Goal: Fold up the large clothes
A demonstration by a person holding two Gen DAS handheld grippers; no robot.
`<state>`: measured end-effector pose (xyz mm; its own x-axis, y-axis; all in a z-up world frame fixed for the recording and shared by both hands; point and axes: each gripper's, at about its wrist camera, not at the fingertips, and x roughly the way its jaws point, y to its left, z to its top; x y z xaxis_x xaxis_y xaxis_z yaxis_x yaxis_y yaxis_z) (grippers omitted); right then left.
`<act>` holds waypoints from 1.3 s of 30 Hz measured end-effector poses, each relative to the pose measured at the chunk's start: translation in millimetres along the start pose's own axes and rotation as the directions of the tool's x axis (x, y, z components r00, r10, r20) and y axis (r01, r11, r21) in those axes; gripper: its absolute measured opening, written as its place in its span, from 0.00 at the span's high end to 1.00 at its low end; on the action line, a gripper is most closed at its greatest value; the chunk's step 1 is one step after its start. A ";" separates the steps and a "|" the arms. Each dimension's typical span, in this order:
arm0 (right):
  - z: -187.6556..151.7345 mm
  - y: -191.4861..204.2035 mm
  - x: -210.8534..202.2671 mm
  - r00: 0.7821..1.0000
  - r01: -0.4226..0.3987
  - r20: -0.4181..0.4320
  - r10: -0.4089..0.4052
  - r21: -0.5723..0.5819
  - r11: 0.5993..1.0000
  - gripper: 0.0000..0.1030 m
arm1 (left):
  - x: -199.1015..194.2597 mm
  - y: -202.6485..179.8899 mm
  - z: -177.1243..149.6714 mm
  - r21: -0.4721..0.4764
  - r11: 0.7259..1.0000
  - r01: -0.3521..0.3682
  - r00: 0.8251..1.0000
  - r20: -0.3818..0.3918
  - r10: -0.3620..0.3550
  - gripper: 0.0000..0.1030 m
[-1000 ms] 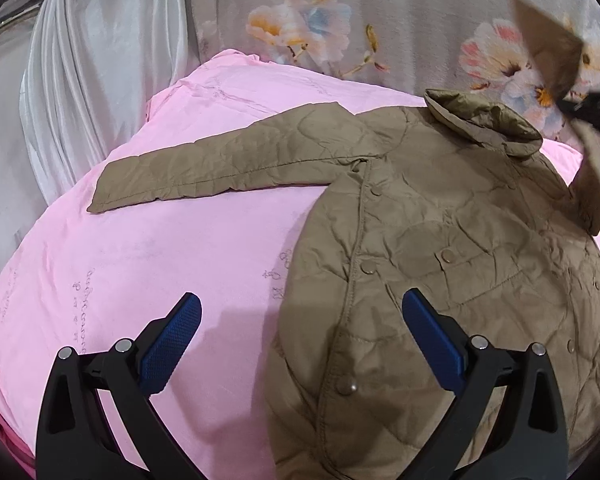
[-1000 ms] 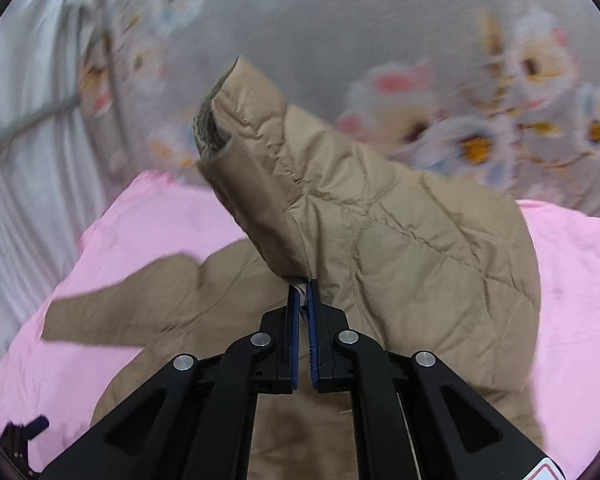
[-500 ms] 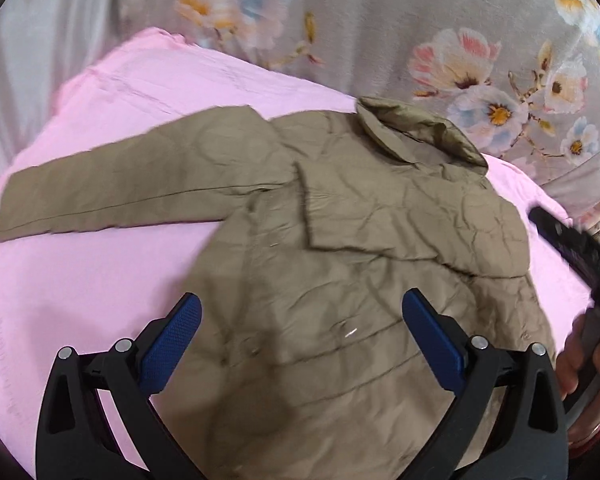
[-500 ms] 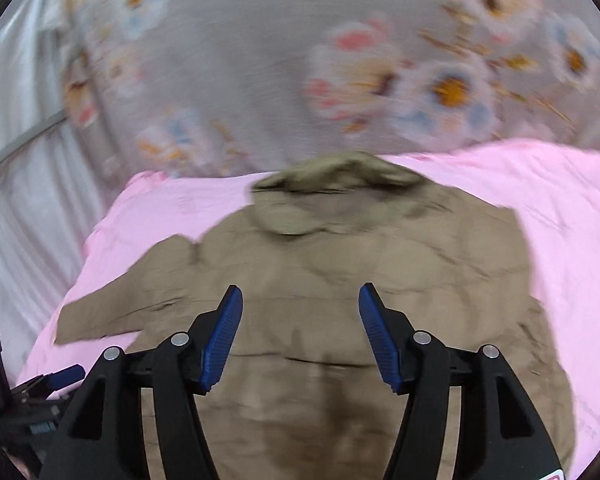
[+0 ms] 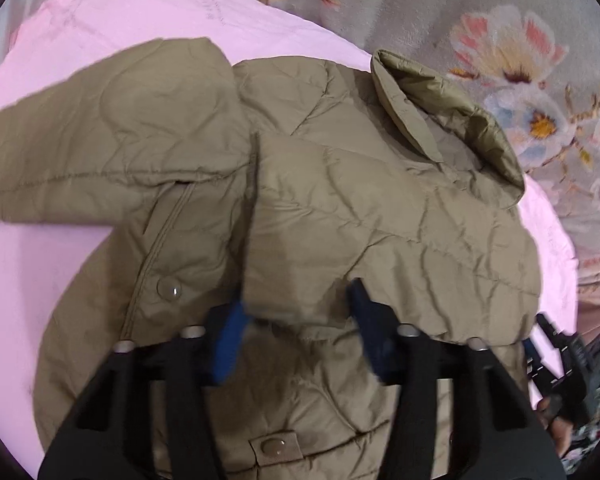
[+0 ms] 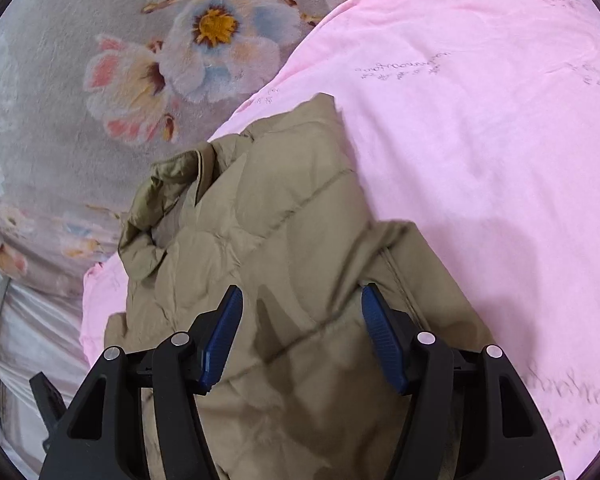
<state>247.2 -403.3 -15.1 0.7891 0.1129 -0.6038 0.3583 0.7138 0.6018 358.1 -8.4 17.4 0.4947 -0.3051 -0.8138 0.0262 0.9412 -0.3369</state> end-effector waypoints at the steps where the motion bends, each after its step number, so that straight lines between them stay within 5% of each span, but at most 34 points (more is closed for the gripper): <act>1: 3.5 0.7 2.5 1.000 -0.006 0.004 0.006 0.010 1.000 0.57 | 0.0 -4.0 2.7 0.016 1.000 -0.006 1.000 0.011 0.006 0.85; 2: 7.0 2.6 3.5 1.000 -0.004 0.013 0.004 0.016 1.000 0.83 | -1.8 -7.1 4.7 0.029 0.999 -0.027 0.999 0.025 0.027 0.91; 4: 14.6 10.0 -4.5 0.998 0.005 0.064 -0.004 -0.013 1.000 0.94 | -15.3 -13.9 8.6 0.070 0.997 -0.044 0.996 0.083 0.038 0.93; 8: 8.9 38.2 -42.9 0.981 0.041 0.191 -0.005 -0.186 0.982 0.95 | -40.6 -16.9 3.2 0.132 0.989 -0.063 0.983 0.178 0.039 0.94; 12: -6.7 40.9 -14.6 0.973 0.217 0.134 -0.185 -0.288 0.933 0.95 | -6.2 -17.2 -19.9 0.199 0.965 -0.168 0.979 0.149 0.139 0.94; 21: -20.4 30.3 8.9 0.946 0.321 0.082 -0.313 -0.354 0.878 0.88 | 13.2 -16.8 -44.5 0.244 0.939 -0.244 0.961 0.191 0.200 0.91; 24: -26.4 34.8 -15.0 0.952 0.307 0.098 -0.291 -0.356 0.883 0.86 | -3.6 -17.4 -47.1 0.277 0.923 -0.268 0.948 0.245 0.202 0.78; 26: -32.1 43.3 -39.3 0.954 0.298 0.145 -0.262 -0.376 0.877 0.82 | -25.7 -20.0 -48.9 0.288 0.905 -0.312 0.923 0.319 0.217 0.61; 29: -37.1 72.6 -56.1 0.964 0.255 0.178 -0.197 -0.418 0.872 0.81 | -48.0 -40.9 -39.7 0.303 0.895 -0.327 0.901 0.385 0.199 0.56; 32: -47.4 115.1 -41.1 0.978 0.200 0.152 -0.143 -0.488 0.849 0.81 | -51.7 -75.5 -31.2 0.329 0.900 -0.285 0.913 0.380 0.150 0.41; 34: -59.4 136.1 -21.7 0.978 0.203 0.144 -0.148 -0.538 0.818 0.81 | -34.5 -95.7 -29.0 0.358 0.899 -0.251 0.936 0.326 0.131 0.41; 39: -83.9 146.4 28.9 0.973 0.226 0.099 -0.210 -0.604 0.764 0.81 | 17.6 -102.5 -36.5 0.349 0.898 -0.269 0.950 0.247 0.189 0.41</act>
<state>280.7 -237.6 11.7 0.7418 -0.1084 -0.6618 0.1511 0.9885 0.0075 332.4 -115.5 20.3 0.6896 -0.0766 -0.7201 0.1940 0.9776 0.0818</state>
